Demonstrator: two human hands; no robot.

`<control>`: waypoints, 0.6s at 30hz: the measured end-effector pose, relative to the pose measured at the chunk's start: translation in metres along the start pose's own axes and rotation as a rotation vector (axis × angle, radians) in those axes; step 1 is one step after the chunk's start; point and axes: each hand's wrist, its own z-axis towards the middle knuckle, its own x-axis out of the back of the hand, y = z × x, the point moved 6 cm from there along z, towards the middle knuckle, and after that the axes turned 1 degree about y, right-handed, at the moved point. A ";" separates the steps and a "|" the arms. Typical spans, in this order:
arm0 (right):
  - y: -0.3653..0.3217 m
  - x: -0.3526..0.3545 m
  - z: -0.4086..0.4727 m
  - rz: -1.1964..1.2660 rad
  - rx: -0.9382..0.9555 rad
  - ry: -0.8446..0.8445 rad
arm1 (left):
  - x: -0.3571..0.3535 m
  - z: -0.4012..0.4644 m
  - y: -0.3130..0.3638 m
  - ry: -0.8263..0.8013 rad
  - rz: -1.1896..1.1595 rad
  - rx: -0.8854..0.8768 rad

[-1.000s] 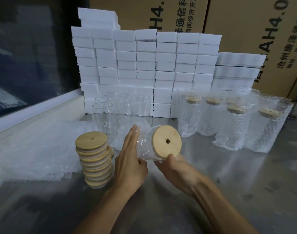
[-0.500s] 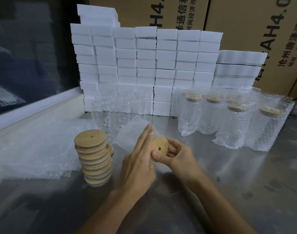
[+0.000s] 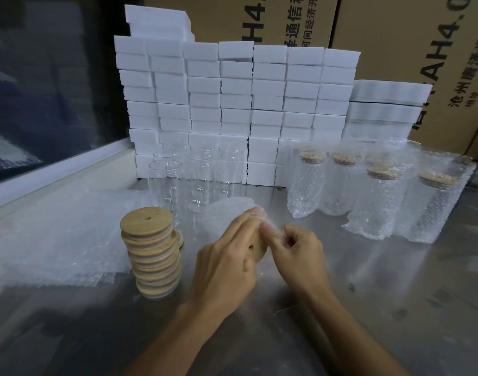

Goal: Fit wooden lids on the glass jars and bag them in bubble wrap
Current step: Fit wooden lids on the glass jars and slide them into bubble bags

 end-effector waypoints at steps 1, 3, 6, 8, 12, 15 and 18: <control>-0.005 0.002 -0.001 0.037 0.041 0.034 | 0.004 0.000 0.002 0.042 0.022 -0.017; -0.013 0.006 -0.002 0.107 0.108 0.104 | 0.010 0.001 0.005 0.101 0.083 -0.029; -0.015 0.014 -0.002 0.243 0.070 0.196 | 0.013 0.001 0.004 0.145 0.068 -0.003; -0.013 0.017 0.000 0.363 -0.003 0.217 | 0.011 0.001 0.001 0.095 -0.031 0.023; -0.006 0.020 0.004 0.586 -0.229 0.214 | -0.001 -0.002 -0.013 -0.101 -0.158 0.136; 0.001 0.015 0.005 0.736 -0.414 0.165 | -0.009 -0.003 -0.022 -0.132 -0.209 0.204; -0.002 0.005 0.007 0.915 -0.444 0.023 | -0.006 -0.002 -0.026 -0.018 -0.343 0.258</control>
